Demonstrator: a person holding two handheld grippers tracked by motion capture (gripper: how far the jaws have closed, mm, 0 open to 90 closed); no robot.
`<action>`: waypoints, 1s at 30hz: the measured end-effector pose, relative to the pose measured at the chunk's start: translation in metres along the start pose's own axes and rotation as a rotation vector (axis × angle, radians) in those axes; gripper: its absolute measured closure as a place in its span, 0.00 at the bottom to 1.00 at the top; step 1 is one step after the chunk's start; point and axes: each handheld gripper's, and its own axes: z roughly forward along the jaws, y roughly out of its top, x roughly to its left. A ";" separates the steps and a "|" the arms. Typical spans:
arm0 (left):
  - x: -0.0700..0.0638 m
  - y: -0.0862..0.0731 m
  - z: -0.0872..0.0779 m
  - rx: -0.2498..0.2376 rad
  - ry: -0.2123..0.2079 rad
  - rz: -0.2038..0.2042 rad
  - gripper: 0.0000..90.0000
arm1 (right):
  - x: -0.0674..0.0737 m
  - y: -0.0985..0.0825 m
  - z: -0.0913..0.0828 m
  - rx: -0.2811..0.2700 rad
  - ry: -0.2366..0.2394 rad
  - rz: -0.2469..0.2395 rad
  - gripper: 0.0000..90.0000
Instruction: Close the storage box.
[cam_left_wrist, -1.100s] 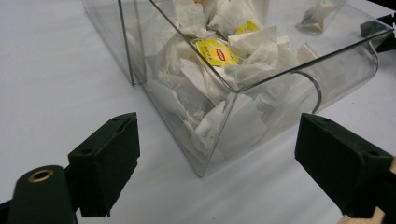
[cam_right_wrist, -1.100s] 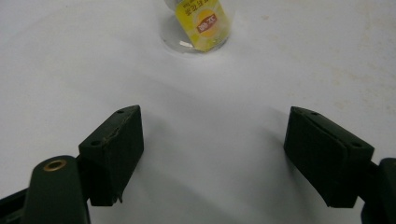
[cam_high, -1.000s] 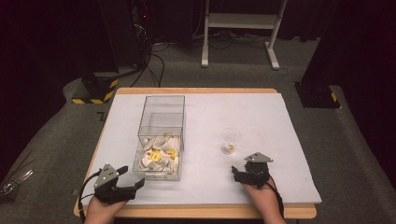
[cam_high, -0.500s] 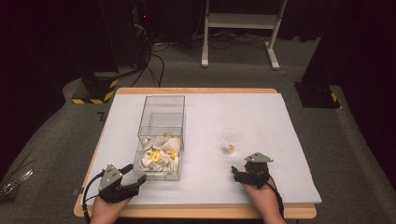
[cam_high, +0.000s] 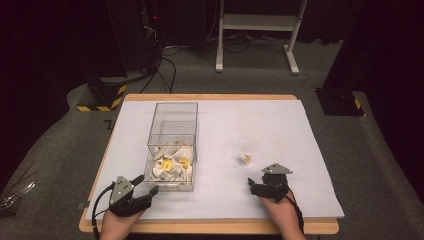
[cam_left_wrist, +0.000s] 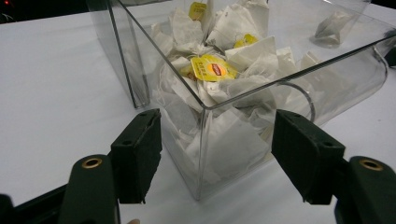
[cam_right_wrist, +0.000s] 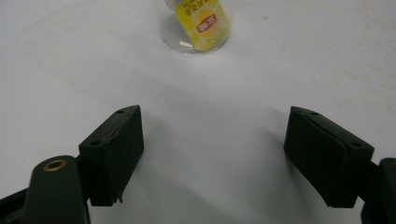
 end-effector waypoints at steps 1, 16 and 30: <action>0.000 0.000 0.000 -0.001 0.002 -0.003 0.37 | 0.000 0.000 0.000 -0.001 0.000 -0.002 0.22; 0.001 -0.001 0.002 0.006 0.036 -0.014 0.27 | 0.000 0.000 0.000 0.001 -0.002 0.000 0.22; 0.002 -0.003 0.008 0.012 0.081 -0.018 0.16 | 0.000 0.000 0.000 0.001 -0.002 -0.001 0.22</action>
